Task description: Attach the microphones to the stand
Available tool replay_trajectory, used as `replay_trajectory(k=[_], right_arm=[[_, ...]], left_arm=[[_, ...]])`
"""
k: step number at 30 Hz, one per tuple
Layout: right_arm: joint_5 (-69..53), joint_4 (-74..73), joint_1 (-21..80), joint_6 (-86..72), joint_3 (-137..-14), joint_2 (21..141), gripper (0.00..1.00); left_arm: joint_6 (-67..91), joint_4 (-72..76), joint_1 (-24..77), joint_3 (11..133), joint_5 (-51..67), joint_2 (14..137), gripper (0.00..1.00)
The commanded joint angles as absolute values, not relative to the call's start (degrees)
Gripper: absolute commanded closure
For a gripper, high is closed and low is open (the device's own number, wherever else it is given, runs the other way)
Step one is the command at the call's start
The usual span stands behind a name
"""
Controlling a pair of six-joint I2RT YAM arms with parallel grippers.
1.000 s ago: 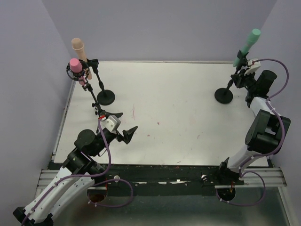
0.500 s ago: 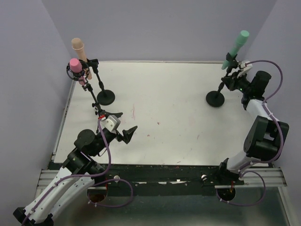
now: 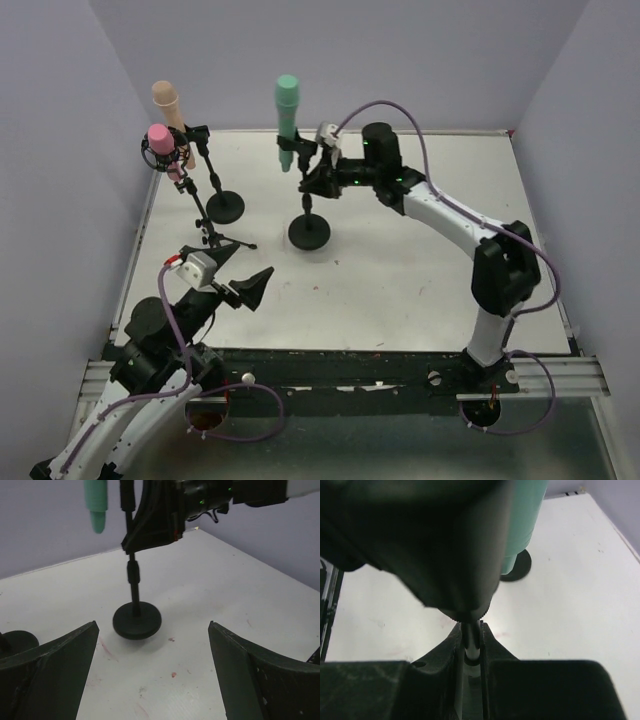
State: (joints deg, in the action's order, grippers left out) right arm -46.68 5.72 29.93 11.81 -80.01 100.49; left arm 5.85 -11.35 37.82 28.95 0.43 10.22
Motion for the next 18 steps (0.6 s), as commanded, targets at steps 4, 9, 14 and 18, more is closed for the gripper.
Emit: replay_trajectory(k=[4, 9, 14, 18], right_arm=[[-35.4, -3.9, 38.1, 11.3, -111.2, 119.9, 0.91], [-31.9, -2.1, 40.0, 11.9, -114.0, 124.9, 0.89], [-30.6, -1.7, 41.0, 12.2, -113.4, 126.6, 0.89], [-32.4, -1.1, 41.0, 11.5, -110.9, 125.6, 0.87]], left_arm=[[19.1, -25.6, 37.5, 33.0, -5.2, 2.6, 0.01], [22.8, -28.4, 37.6, 31.6, -6.7, -3.0, 0.01], [24.0, -29.8, 37.6, 29.9, -7.0, -4.7, 0.01], [24.5, -30.7, 37.5, 29.2, -7.1, -5.4, 0.01]])
